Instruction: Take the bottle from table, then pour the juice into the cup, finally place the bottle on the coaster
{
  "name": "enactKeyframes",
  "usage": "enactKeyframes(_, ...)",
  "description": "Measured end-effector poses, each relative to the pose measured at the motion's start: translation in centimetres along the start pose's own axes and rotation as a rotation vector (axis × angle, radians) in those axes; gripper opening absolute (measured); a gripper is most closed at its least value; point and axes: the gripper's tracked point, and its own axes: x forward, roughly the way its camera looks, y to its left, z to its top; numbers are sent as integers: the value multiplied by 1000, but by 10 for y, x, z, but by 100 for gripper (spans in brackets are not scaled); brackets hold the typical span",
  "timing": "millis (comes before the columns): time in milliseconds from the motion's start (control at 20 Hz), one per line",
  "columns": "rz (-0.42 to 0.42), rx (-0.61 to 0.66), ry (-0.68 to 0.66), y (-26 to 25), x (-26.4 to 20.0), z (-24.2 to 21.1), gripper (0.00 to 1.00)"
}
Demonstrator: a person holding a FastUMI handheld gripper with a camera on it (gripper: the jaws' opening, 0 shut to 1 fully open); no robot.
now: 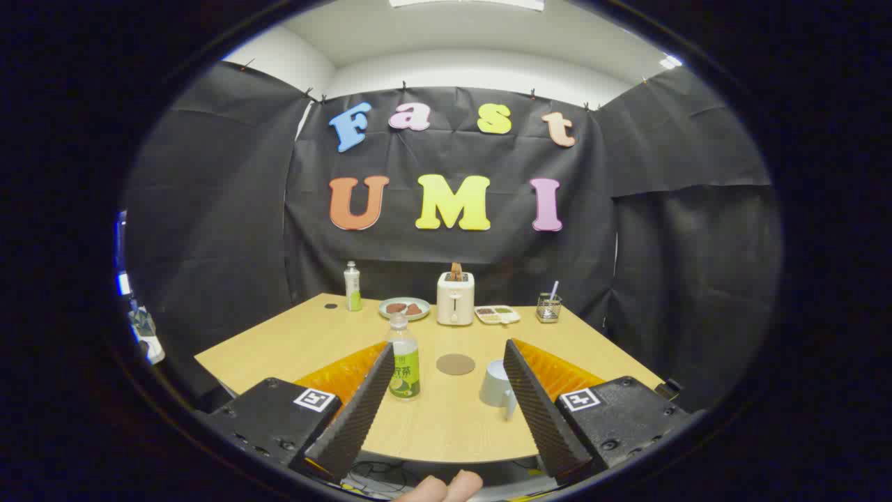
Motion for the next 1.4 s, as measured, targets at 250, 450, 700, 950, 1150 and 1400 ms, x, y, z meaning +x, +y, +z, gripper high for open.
enactKeyframes(250,5,30,-1,-1,6,-7,100)
enactKeyframes(450,11,39,2,-2,17,-15,100)
enactKeyframes(700,23,56,-43,-2,25,-15,100)
enactKeyframes(950,35,118,-69,-6,43,-27,100)
enactKeyframes(1150,-5,57,-36,-6,71,-51,100)
enactKeyframes(1400,18,44,11,11,108,-81,100)
